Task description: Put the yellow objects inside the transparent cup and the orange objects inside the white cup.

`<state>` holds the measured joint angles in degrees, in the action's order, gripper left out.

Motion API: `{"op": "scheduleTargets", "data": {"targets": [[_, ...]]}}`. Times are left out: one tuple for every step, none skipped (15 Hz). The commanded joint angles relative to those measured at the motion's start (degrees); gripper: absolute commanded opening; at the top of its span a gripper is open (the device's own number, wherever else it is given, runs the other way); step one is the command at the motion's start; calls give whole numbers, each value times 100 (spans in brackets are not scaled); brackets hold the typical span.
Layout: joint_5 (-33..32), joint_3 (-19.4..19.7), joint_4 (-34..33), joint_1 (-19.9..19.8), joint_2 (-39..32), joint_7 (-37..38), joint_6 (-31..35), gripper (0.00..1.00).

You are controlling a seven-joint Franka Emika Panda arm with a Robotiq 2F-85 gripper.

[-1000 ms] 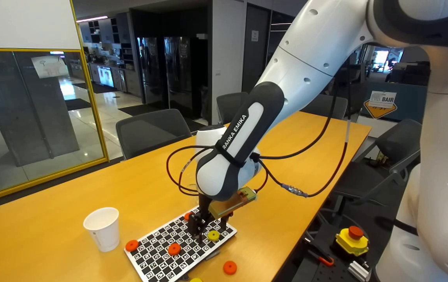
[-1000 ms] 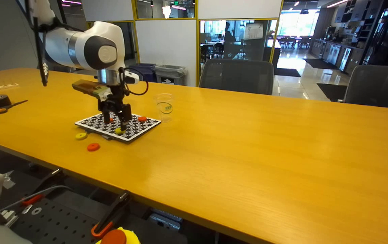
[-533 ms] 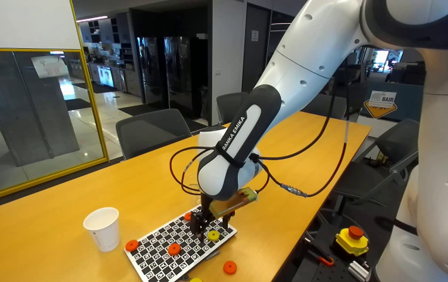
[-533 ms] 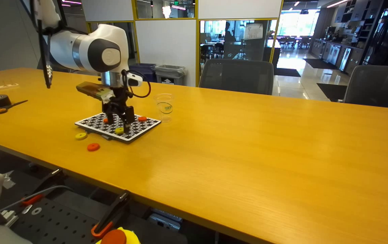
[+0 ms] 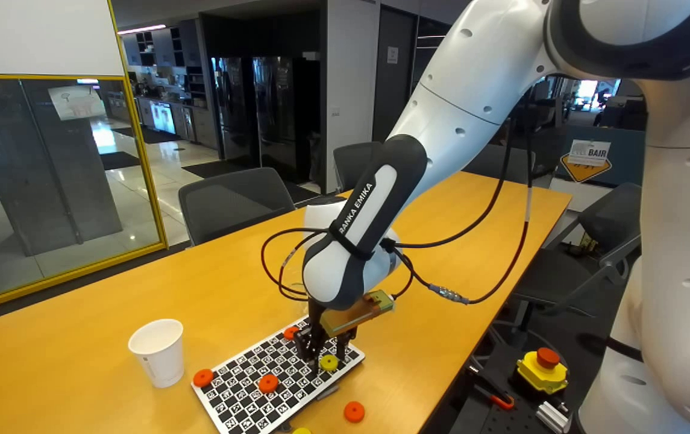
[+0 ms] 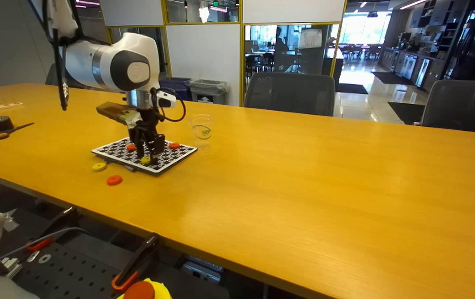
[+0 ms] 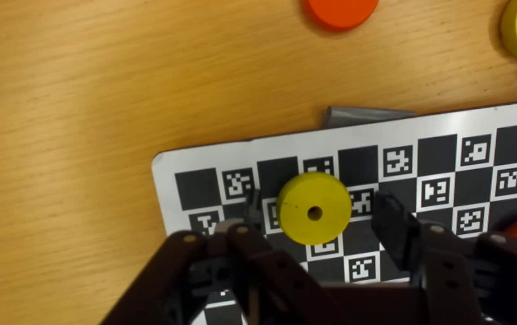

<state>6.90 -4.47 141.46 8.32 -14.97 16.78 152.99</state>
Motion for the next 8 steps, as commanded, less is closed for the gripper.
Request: {"op": "scheduleTargets", "data": {"targets": [[-21, 49, -110, 25, -79, 120, 133, 36], [-22, 59, -112, 25, -77, 124, 132, 29], [-18, 67, -112, 26, -74, 131, 130, 21], [-13, 64, -119, 29, -57, 142, 125, 23], [-3, 59, -126, 29, -48, 147, 109, 25], [10, 55, -124, 27, -42, 157, 98, 25], [5, 57, -133, 23, 3, 157, 54, 25], [10, 53, -154, 12, 15, 133, 27, 25]]}}
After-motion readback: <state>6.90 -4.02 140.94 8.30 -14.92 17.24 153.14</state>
